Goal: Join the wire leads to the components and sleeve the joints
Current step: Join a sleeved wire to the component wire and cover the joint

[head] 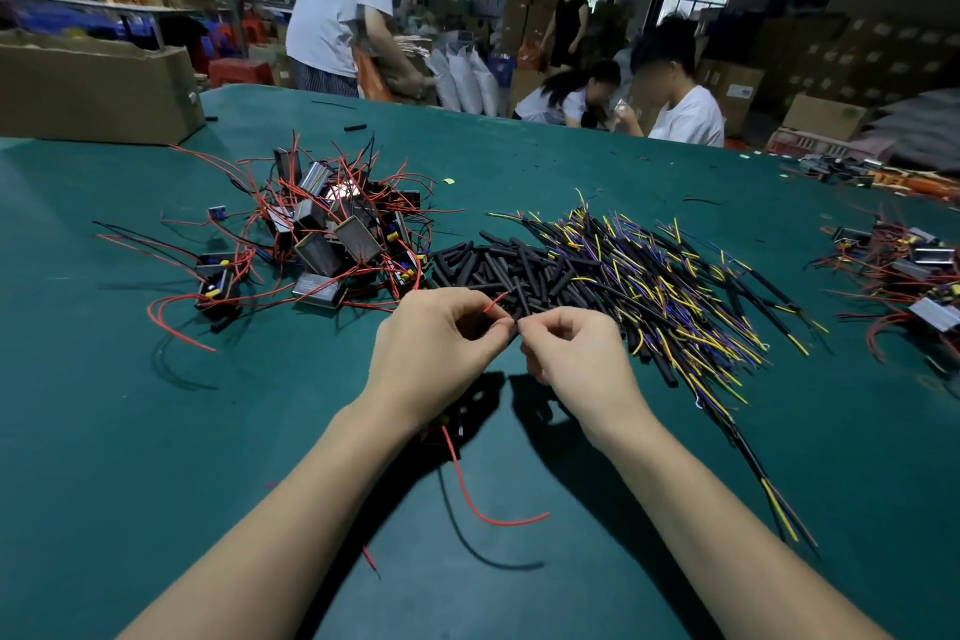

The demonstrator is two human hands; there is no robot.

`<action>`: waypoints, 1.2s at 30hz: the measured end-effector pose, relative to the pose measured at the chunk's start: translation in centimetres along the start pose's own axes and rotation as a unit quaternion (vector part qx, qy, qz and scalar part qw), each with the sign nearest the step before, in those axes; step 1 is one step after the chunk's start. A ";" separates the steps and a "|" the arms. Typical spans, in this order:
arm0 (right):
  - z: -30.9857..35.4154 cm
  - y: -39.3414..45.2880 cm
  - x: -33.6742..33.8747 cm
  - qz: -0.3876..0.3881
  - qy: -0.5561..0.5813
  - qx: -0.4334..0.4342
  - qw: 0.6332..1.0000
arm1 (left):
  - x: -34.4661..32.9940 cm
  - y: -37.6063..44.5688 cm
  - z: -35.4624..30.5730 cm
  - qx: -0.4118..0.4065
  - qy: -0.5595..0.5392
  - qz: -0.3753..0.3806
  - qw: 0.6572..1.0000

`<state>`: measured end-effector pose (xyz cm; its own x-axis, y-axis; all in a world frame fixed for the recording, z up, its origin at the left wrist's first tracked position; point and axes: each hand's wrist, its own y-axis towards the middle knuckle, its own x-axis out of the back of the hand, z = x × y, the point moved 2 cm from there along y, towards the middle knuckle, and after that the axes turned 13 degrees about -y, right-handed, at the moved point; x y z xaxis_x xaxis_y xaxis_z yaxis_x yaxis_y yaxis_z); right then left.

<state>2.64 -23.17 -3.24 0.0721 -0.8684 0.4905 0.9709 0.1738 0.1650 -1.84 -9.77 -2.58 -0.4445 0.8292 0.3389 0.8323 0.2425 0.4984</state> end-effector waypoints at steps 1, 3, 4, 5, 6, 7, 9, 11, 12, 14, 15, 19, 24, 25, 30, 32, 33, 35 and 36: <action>0.0 0.0 -0.3 0.023 0.080 -0.056 0.995 | -0.2 -0.1 -0.1 -0.018 0.020 -0.008 1.000; -0.1 0.0 -0.6 0.057 0.242 -0.166 0.954 | -0.7 -0.1 -0.3 -0.046 0.054 -0.018 0.997; -0.2 -0.1 -0.4 0.065 0.273 -0.187 0.941 | -0.8 -0.1 -0.3 -0.052 0.061 -0.015 0.997; -0.3 -0.1 -0.1 0.073 0.264 -0.175 0.946 | -0.8 0.0 -0.3 -0.052 0.059 -0.007 0.997; -0.5 -0.1 0.2 0.074 0.213 -0.134 0.965 | -0.9 0.1 -0.1 -0.047 0.051 0.001 0.998; -0.5 -0.2 0.5 0.067 0.135 -0.076 0.986 | -0.8 0.2 0.0 -0.039 0.038 0.008 0.998; -0.4 -0.3 0.8 0.037 -0.009 0.030 0.999 | -0.7 0.4 0.2 -0.021 0.017 0.015 1.000; -0.3 -0.1 0.9 0.032 -0.060 0.085 0.994 | -0.6 0.5 0.4 -0.012 0.010 0.011 1.000; -0.2 0.1 1.3 0.026 -0.067 0.098 0.993 | -0.6 0.5 0.5 -0.009 0.010 0.005 1.000; -0.2 1.2 2.9 -0.025 -0.060 0.106 0.992 | -0.5 0.5 0.9 -0.001 0.004 -0.010 1.000; -0.3 2.0 4.2 -0.070 -0.042 0.095 0.992 | -0.5 0.5 1.0 0.002 -0.005 -0.018 1.000; -1.4 5.2 8.8 -0.185 -0.065 0.021 0.980 | -0.3 0.2 1.0 -0.017 -0.052 -0.028 0.998; -2.0 7.6 8.3 -0.110 -0.293 0.005 0.950 | -0.2 0.1 0.8 -0.087 -0.085 -0.024 0.992; -2.1 8.1 8.0 -0.094 -0.319 0.002 0.943 | -0.2 0.0 0.7 -0.101 -0.089 -0.024 0.991; -2.6 9.3 6.4 -0.036 -0.493 -0.020 0.869 | -0.2 -0.1 0.6 -0.137 -0.101 -0.022 0.985; -2.5 9.4 6.1 -0.038 -0.529 -0.020 0.847 | -0.1 -0.1 0.5 -0.145 -0.106 -0.023 0.983; -2.4 9.5 6.1 -0.042 -0.538 -0.013 0.842 | -0.1 -0.2 0.4 -0.147 -0.111 -0.023 0.983; -2.0 9.6 6.4 -0.056 -0.543 0.004 0.838 | 0.0 -0.3 0.1 -0.149 -0.122 -0.023 0.981; -1.8 9.6 6.7 -0.067 -0.536 0.008 0.842 | 0.0 -0.3 0.1 -0.151 -0.125 -0.025 0.980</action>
<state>12.85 -28.17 0.06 -0.2929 0.0355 0.9555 0.9503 0.1211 0.2868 -2.10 -9.78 -2.78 -0.3556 0.9267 0.1214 0.6595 0.1568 0.7351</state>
